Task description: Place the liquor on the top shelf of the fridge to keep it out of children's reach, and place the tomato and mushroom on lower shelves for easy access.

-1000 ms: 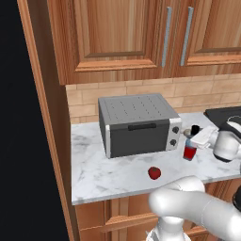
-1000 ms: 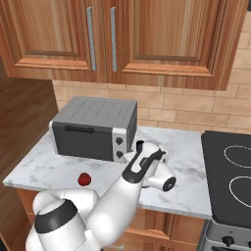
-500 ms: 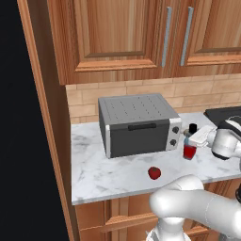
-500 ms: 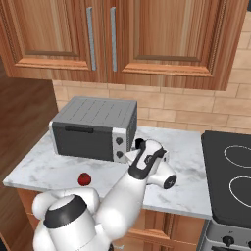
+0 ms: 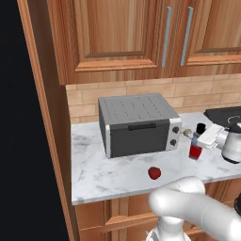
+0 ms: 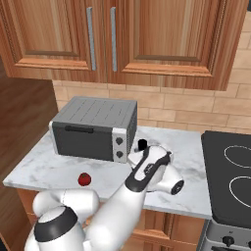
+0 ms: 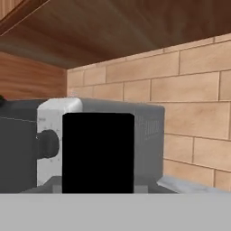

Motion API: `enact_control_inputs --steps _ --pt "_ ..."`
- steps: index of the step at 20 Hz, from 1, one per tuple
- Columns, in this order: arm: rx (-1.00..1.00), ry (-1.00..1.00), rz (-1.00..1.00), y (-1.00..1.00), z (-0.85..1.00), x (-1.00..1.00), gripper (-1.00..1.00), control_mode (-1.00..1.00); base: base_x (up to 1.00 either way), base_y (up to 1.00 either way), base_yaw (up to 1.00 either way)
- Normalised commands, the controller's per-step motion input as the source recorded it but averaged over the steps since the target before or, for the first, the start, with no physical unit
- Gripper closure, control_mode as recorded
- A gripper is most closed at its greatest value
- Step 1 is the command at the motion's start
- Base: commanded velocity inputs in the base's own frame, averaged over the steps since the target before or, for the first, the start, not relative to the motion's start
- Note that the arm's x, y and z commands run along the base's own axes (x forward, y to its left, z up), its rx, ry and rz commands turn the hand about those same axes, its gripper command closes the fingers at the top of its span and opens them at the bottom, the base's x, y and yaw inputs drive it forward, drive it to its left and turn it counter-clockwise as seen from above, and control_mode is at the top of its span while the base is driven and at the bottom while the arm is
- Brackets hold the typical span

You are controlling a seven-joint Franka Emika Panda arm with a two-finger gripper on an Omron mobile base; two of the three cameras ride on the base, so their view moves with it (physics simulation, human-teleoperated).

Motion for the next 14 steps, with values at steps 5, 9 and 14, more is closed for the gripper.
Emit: enact_control_inputs --steps 5,9,14 --pt "0.0 -0.14 0.07 0.01 0.99 -0.56 1.0 -1.0 0.0 0.0 0.0" --pt "-0.04 -0.1 0.05 0.31 0.81 -0.7 1.0 -1.0 0.0 0.0 0.0" --pt "-0.08 -0.03 0.03 0.6 0.48 -0.77 1.0 -1.0 0.0 0.0 0.0"
